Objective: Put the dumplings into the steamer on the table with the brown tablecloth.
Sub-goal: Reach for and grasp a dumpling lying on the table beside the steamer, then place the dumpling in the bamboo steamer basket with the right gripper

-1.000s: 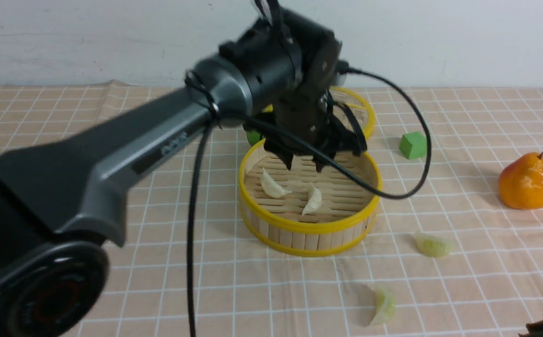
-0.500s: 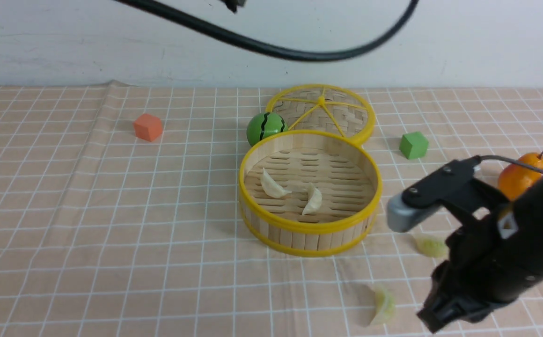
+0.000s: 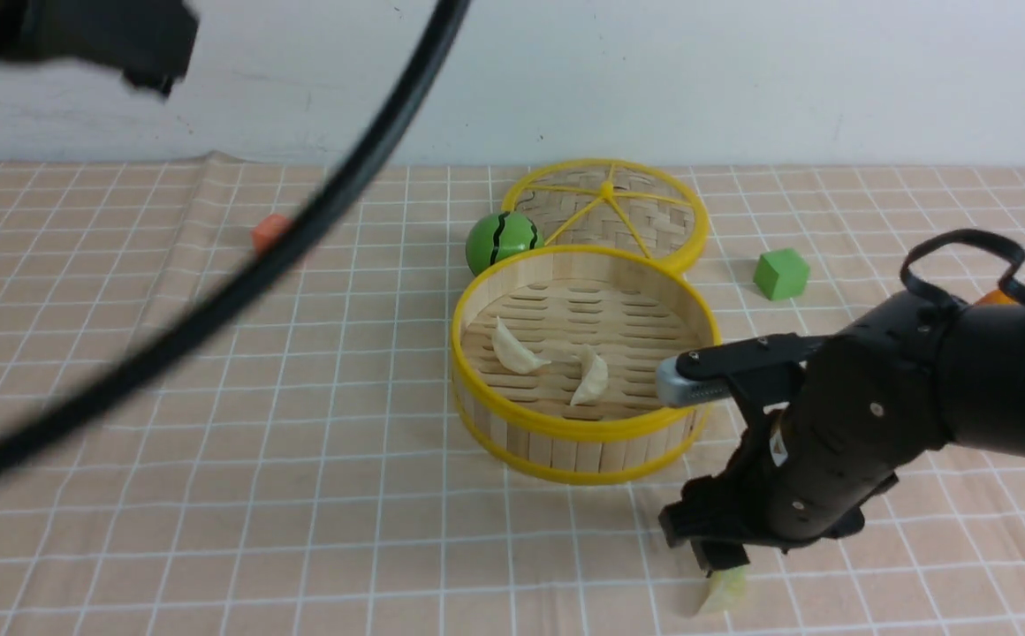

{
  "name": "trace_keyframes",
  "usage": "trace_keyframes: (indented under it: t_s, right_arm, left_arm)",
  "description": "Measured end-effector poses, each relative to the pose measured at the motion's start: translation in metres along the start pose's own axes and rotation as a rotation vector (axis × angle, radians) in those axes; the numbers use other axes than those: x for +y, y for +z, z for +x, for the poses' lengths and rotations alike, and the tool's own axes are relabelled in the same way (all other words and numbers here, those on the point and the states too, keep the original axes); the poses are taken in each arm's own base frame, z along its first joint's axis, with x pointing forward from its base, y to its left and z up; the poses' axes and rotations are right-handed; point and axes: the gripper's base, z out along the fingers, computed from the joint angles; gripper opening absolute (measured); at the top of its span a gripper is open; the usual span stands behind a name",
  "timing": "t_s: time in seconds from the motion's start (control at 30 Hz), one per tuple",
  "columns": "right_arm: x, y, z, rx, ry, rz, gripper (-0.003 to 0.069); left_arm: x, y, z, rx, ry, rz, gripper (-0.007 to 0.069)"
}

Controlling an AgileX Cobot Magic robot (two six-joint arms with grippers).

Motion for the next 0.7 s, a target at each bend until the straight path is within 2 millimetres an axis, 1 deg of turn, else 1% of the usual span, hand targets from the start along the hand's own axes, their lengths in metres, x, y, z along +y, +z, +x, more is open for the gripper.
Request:
trace_keyframes:
  t_s: [0.03,0.07,0.1,0.13,0.2,0.27,0.3,0.33,0.37,0.4,0.43,0.5,0.57,0.67,0.7]
  right_arm:
    - [0.0,0.002,0.0,0.002,0.001,0.001,0.0524]
    - [0.0,0.005,0.0,0.004,0.005,0.0,0.0526]
    - [0.0,0.008,0.0,0.01,0.008,0.0,0.0524]
    - [0.001,0.013,0.002,0.03,0.017,0.001,0.05]
    - [0.0,0.015,0.003,0.05,0.013,0.005,0.0457]
    - [0.0,0.016,0.006,0.074,-0.007,0.011,0.0372]
    - [0.0,0.016,0.006,0.075,-0.01,0.01,0.0351]
    - [0.0,0.015,0.006,0.088,-0.026,0.013,0.0255]
    - [0.0,0.014,0.005,0.09,-0.038,0.013,0.0206]
    - [0.0,0.013,0.005,0.095,-0.05,0.014,0.0175]
    - [0.001,0.01,0.003,0.099,-0.066,0.015,0.0173]
    - [0.004,-0.001,-0.006,0.091,-0.102,0.011,0.0185]
    - [0.008,-0.016,-0.019,0.062,-0.138,0.001,0.0185]
    - [0.017,-0.047,-0.048,-0.017,-0.192,-0.02,0.0185]
    - [0.019,-0.051,-0.052,-0.035,-0.194,-0.024,0.0185]
  left_arm:
    - [0.001,0.001,0.005,0.012,0.002,-0.003,-0.0014]
    - [0.003,0.003,0.017,0.039,0.007,-0.008,-0.0014]
    - [0.004,0.005,0.023,0.054,0.009,-0.011,-0.0014]
    - [0.007,0.008,0.039,0.077,0.015,-0.014,-0.0014]
    - [0.01,0.013,0.056,0.09,0.016,-0.015,-0.0014]
    - [0.013,0.013,0.069,0.078,0.006,-0.01,-0.0014]
    - [0.014,0.013,0.071,0.079,0.005,-0.01,-0.0014]
    - [0.015,0.013,0.079,0.074,-0.002,-0.009,-0.0014]
    - [0.016,0.013,0.082,0.071,-0.004,-0.01,-0.0014]
    - [0.017,0.013,0.086,0.07,-0.006,-0.011,-0.0014]
    - [0.018,0.012,0.089,0.068,-0.008,-0.014,-0.0014]
    - [0.021,0.009,0.095,0.061,-0.011,-0.018,-0.0014]
    - [0.022,0.006,0.099,0.055,-0.014,-0.019,-0.0014]
    - [0.024,0.002,0.101,0.044,-0.016,-0.017,-0.0014]
    - [0.024,0.001,0.101,0.043,-0.016,-0.017,-0.0014]
